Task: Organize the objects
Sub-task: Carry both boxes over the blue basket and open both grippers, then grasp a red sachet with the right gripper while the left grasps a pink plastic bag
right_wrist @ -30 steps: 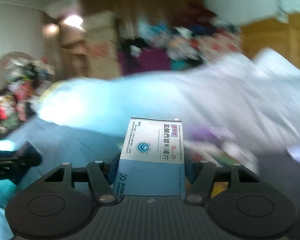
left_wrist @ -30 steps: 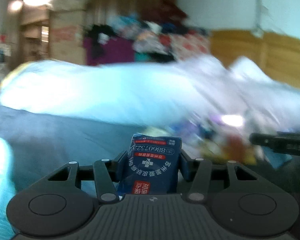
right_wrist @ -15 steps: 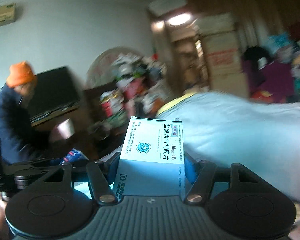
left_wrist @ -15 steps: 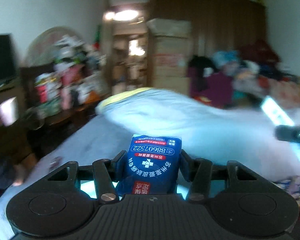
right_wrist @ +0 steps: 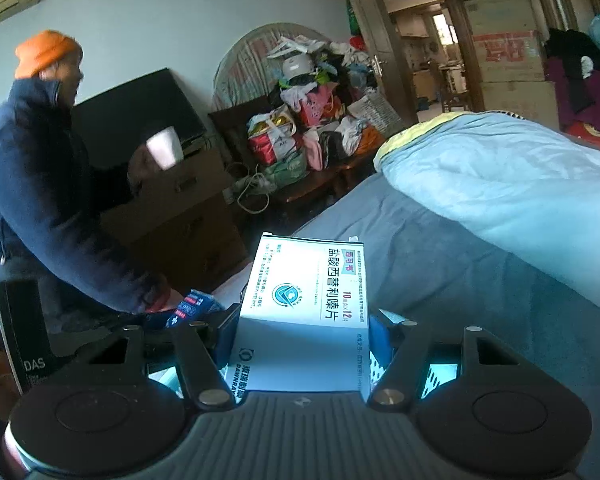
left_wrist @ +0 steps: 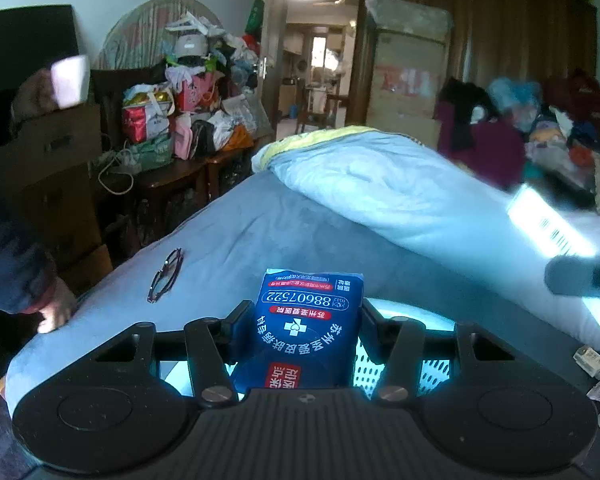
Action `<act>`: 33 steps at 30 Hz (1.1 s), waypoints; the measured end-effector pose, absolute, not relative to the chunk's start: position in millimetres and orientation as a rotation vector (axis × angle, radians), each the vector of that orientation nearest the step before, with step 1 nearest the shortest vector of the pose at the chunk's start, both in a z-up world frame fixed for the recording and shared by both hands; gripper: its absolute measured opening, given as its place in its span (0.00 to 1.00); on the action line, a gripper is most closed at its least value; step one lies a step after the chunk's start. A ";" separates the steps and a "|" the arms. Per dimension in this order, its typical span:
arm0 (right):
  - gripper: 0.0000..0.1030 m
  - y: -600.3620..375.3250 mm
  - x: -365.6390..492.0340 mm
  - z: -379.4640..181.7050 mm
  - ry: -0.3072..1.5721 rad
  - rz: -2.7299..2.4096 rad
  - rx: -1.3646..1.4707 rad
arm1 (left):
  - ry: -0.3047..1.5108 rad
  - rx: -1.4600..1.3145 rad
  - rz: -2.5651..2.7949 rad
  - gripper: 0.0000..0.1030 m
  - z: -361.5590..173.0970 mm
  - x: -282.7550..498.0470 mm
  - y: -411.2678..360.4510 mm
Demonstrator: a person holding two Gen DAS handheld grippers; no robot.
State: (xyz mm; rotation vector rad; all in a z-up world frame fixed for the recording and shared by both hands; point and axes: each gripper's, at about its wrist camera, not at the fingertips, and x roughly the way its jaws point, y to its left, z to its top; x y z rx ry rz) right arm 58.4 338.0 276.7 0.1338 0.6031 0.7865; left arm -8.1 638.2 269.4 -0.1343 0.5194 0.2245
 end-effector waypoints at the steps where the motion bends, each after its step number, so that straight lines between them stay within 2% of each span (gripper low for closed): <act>1: 0.64 338.4 55.4 273.5 0.604 0.783 0.133 | 0.520 -0.135 0.223 0.62 266.3 -6.0 639.5; 2: 0.64 341.6 56.2 272.2 0.606 0.781 0.133 | 0.519 -0.138 0.223 0.81 265.9 -5.1 639.9; 4: 0.69 344.0 55.7 270.0 0.618 0.786 0.133 | 0.496 -0.134 0.232 1.00 265.0 -5.4 639.8; 5: 0.73 345.3 51.0 267.3 0.619 0.793 0.135 | 0.482 -0.126 0.241 1.00 266.9 -7.8 638.7; 6: 0.84 344.8 48.8 266.1 0.612 0.791 0.142 | 0.480 -0.125 0.241 1.00 267.2 -6.3 639.0; 7: 0.86 342.2 47.1 265.6 0.599 0.789 0.148 | 0.478 -0.128 0.237 1.00 268.8 -7.2 638.7; 12: 0.86 301.9 27.7 265.3 0.489 0.787 0.175 | 0.445 -0.147 0.203 1.00 276.8 -14.7 631.4; 15: 0.87 239.4 -7.4 241.4 0.393 0.689 0.141 | 0.396 -0.156 0.135 1.00 283.4 -21.6 604.3; 19: 0.82 141.4 -50.7 173.6 0.378 0.435 0.086 | 0.342 -0.133 -0.042 1.00 287.0 -25.8 537.4; 24: 0.83 3.9 -75.1 102.3 0.471 0.043 0.143 | 0.348 -0.112 -0.321 1.00 266.6 -17.4 429.6; 26: 0.81 -45.3 -78.2 84.9 0.500 -0.100 0.167 | 0.395 -0.100 -0.395 1.00 248.5 -8.7 390.3; 28: 0.73 -85.8 -70.0 70.3 0.537 -0.195 0.193 | 0.469 -0.091 -0.454 1.00 225.9 3.7 355.9; 30: 0.69 -109.3 -58.2 58.2 0.576 -0.210 0.235 | 0.541 -0.085 -0.497 1.00 203.5 15.6 326.8; 33: 0.68 -115.8 -34.0 42.4 0.608 -0.187 0.235 | 0.628 -0.099 -0.526 1.00 174.8 35.0 296.7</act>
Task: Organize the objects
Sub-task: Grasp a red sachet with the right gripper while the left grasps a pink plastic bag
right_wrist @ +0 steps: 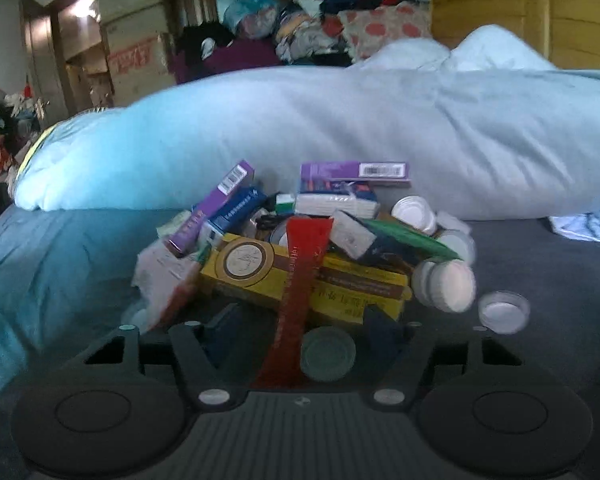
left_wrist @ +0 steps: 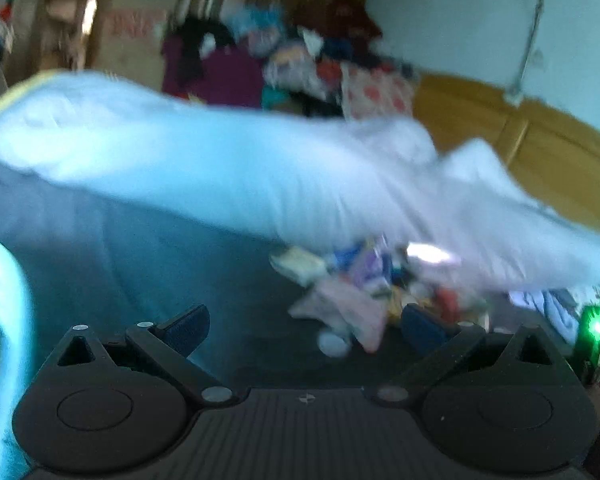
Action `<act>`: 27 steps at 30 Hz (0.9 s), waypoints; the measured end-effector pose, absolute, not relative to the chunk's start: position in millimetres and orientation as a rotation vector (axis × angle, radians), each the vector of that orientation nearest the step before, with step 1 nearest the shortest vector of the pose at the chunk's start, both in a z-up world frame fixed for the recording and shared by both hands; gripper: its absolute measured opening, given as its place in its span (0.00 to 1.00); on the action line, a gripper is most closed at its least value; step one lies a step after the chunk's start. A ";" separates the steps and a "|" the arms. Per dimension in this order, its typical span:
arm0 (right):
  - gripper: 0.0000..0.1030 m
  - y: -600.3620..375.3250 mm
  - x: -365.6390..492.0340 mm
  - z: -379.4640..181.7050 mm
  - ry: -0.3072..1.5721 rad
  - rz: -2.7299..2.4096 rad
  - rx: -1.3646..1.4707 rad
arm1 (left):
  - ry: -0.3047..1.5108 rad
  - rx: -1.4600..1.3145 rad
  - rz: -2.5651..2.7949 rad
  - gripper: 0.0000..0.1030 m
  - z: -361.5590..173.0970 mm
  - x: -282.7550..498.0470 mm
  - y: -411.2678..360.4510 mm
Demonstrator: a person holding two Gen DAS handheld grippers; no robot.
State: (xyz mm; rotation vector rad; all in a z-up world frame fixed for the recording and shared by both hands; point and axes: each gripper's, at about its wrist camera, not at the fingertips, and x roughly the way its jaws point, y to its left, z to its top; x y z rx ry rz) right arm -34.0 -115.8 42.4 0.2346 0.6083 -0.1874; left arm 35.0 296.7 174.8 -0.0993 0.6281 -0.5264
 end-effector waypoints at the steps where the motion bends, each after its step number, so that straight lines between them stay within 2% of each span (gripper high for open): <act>1: 0.68 -114.5 -26.0 38.2 0.606 -0.183 0.222 | 0.650 -0.104 -0.527 1.00 167.3 44.3 291.8; 3: 0.67 -113.7 -6.9 30.2 0.608 -0.176 0.188 | 0.694 -0.116 -0.531 1.00 152.6 59.9 280.7; 4: 0.55 -110.5 5.4 24.5 0.619 -0.166 0.175 | 0.714 -0.116 -0.532 1.00 146.2 69.9 274.1; 5: 0.52 -111.0 11.4 19.2 0.621 -0.146 0.161 | 0.732 -0.115 -0.533 1.00 139.2 74.9 268.1; 7: 0.17 -111.4 14.6 21.8 0.599 -0.120 0.132 | 0.770 -0.119 -0.531 1.00 125.0 85.7 261.8; 9: 0.16 -104.9 10.1 36.3 0.550 -0.047 0.137 | 0.773 -0.131 -0.529 1.00 117.5 81.3 268.3; 13: 0.16 -65.8 38.7 52.4 0.497 0.135 -0.037 | 0.777 -0.181 -0.475 1.00 104.4 84.8 279.2; 16: 0.16 -53.2 91.6 46.2 0.546 0.169 -0.150 | 0.801 -0.192 -0.448 1.00 100.1 84.0 290.4; 18: 0.17 -40.5 116.3 35.4 0.651 0.196 -0.222 | 0.801 -0.187 -0.441 1.00 102.0 79.7 298.0; 21: 0.17 -27.3 109.8 35.6 0.734 0.320 -0.084 | 0.804 -0.202 -0.417 1.00 99.2 76.4 310.0; 24: 0.16 -19.4 72.1 59.4 0.673 0.479 0.074 | 0.824 -0.221 -0.407 1.00 89.9 78.5 314.6; 27: 0.17 -37.1 36.7 65.6 0.616 0.398 0.197 | 0.832 -0.219 -0.412 1.00 85.3 77.7 313.3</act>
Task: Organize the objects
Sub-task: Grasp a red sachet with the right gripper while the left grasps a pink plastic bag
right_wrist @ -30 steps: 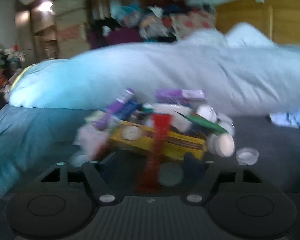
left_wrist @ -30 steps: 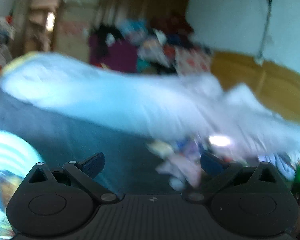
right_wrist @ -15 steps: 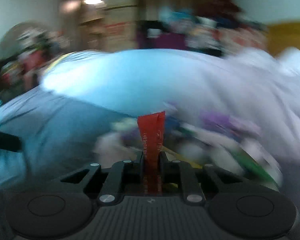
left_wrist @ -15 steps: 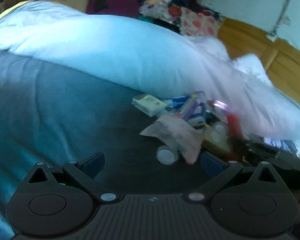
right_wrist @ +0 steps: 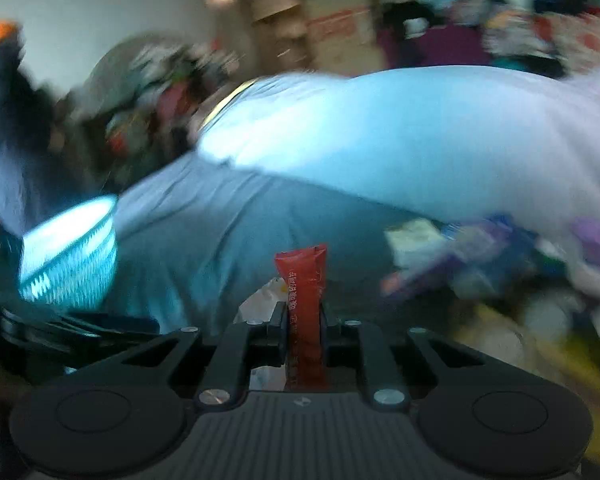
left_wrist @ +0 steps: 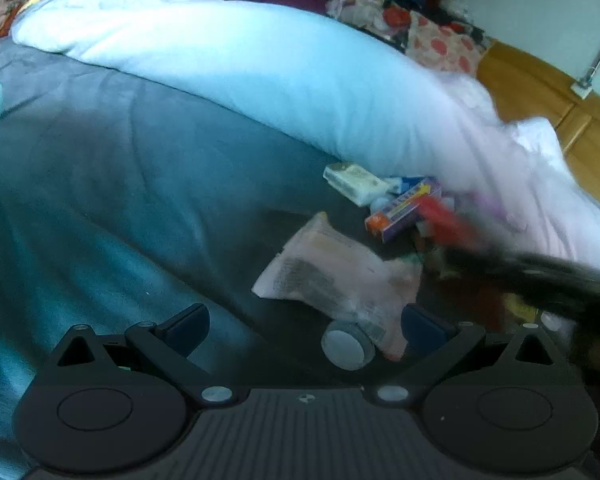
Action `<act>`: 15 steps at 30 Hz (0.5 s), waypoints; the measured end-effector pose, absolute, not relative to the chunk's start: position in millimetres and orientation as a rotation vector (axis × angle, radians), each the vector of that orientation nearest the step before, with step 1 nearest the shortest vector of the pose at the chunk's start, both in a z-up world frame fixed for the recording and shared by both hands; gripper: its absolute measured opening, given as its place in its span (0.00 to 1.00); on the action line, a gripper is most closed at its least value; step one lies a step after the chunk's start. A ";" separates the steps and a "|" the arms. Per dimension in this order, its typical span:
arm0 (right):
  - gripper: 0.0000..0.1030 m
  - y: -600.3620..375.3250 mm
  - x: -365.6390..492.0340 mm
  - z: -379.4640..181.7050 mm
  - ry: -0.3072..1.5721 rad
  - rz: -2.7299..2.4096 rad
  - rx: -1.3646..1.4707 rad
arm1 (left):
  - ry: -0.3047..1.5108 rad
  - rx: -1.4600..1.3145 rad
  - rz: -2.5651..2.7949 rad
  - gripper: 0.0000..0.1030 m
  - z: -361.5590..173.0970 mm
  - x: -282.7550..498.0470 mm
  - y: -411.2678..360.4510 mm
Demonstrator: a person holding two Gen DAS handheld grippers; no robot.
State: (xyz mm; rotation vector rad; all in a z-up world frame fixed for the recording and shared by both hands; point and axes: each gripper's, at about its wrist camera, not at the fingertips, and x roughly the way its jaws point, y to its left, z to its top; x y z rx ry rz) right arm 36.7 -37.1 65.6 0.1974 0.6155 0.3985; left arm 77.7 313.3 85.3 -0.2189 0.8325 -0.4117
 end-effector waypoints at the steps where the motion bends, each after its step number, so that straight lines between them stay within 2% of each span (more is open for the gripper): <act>1: 0.17 -43.4 26.1 61.2 0.614 0.352 0.205 | 0.837 -0.219 -0.414 1.00 83.3 78.5 310.8; 4: 0.18 -66.3 5.7 36.2 0.671 0.282 0.255 | 0.810 -0.130 -0.494 1.00 80.5 78.2 298.5; 10: 0.23 -92.6 -8.1 14.0 0.654 0.242 0.333 | 0.596 0.595 -0.855 1.00 101.5 86.2 225.4; 15: 0.25 -101.3 1.5 -4.0 0.643 0.236 0.374 | 0.668 0.876 -1.012 0.97 99.6 120.1 195.6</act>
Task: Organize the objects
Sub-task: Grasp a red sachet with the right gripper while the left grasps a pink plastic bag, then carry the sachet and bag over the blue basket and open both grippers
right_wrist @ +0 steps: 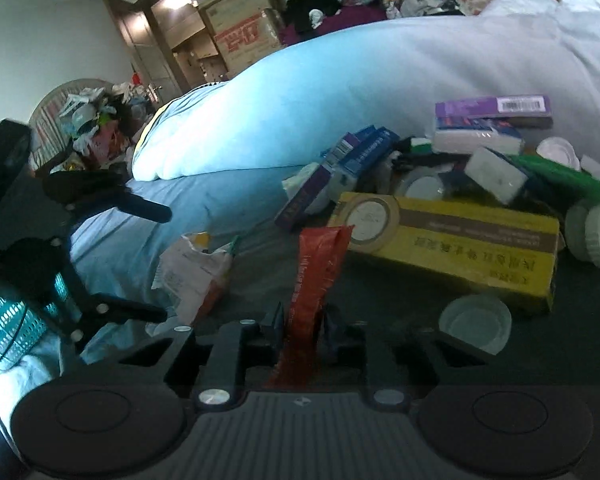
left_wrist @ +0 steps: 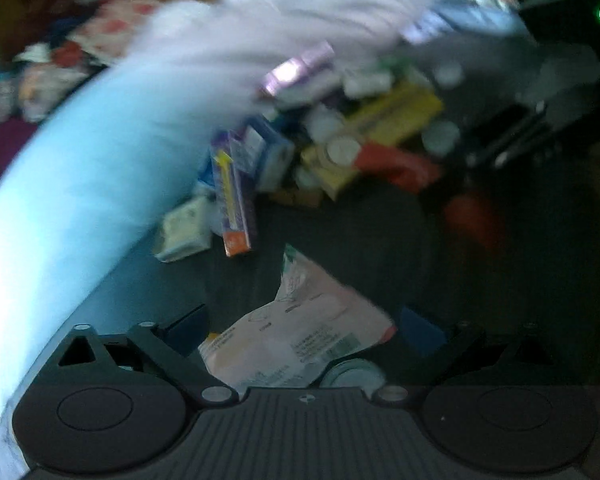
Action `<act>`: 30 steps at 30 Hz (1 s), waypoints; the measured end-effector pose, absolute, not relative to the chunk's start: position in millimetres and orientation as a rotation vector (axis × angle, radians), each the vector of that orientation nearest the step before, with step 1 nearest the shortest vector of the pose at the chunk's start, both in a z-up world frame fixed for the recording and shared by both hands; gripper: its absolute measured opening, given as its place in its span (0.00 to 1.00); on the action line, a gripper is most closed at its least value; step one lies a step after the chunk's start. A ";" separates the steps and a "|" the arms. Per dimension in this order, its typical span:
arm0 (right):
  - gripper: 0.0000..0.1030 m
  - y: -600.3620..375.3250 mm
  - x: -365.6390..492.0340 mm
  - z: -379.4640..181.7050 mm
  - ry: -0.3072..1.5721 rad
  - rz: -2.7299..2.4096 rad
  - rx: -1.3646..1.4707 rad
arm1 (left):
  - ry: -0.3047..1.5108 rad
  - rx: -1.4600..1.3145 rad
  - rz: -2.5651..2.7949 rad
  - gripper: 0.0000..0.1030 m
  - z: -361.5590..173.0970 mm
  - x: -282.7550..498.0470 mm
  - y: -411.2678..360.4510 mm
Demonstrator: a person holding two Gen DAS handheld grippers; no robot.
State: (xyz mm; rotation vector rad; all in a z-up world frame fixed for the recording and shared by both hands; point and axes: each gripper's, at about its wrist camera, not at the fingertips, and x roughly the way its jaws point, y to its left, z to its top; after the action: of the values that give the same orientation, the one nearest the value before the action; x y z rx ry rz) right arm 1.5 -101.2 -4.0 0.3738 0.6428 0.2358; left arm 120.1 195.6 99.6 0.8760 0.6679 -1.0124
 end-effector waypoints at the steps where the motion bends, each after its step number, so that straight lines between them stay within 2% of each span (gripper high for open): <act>1: 0.26 -103.5 0.8 -5.9 0.642 0.234 0.382 | 0.695 0.902 -1.028 0.96 95.6 125.6 194.1; 5: 0.26 -107.8 2.5 -10.5 0.649 0.234 0.416 | 0.832 0.951 -1.108 0.98 72.9 144.0 193.7; 8: 0.26 -108.0 4.4 -11.7 0.651 0.236 0.427 | 0.840 0.941 -1.094 0.97 65.3 156.0 193.7; 14: 0.26 -112.1 7.8 -19.0 0.665 0.244 0.504 | 0.991 0.471 -0.840 0.85 73.2 210.5 201.8; 15: 0.26 -113.7 7.8 -20.2 0.667 0.240 0.517 | 0.990 0.430 -0.808 0.86 71.5 214.6 203.7; 17: 0.26 -115.6 7.9 -21.5 0.668 0.236 0.532 | 0.972 0.425 -0.725 0.93 64.4 218.3 204.5; 21: 0.23 -111.7 6.8 -18.9 0.649 0.230 0.500 | 0.929 0.523 -0.734 0.94 51.0 212.2 200.8; 27: 0.20 -106.7 7.1 -13.3 0.634 0.237 0.456 | 0.951 0.353 -0.704 0.82 50.8 209.9 202.7; 28: 0.20 -107.5 6.7 -12.9 0.632 0.230 0.458 | 0.933 0.349 -0.694 0.59 52.6 205.3 203.1; 29: 0.19 -108.6 5.8 -11.9 0.625 0.227 0.455 | 0.910 0.332 -0.689 0.42 57.0 199.5 204.6; 30: 0.19 -108.9 4.6 -10.0 0.614 0.222 0.445 | 0.897 0.321 -0.664 0.41 61.7 192.7 202.5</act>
State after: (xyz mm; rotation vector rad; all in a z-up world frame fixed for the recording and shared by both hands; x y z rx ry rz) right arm 4.6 -108.9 -10.0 0.4454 0.6142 0.2221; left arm 192.7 202.5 61.7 0.3206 0.8968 -0.6642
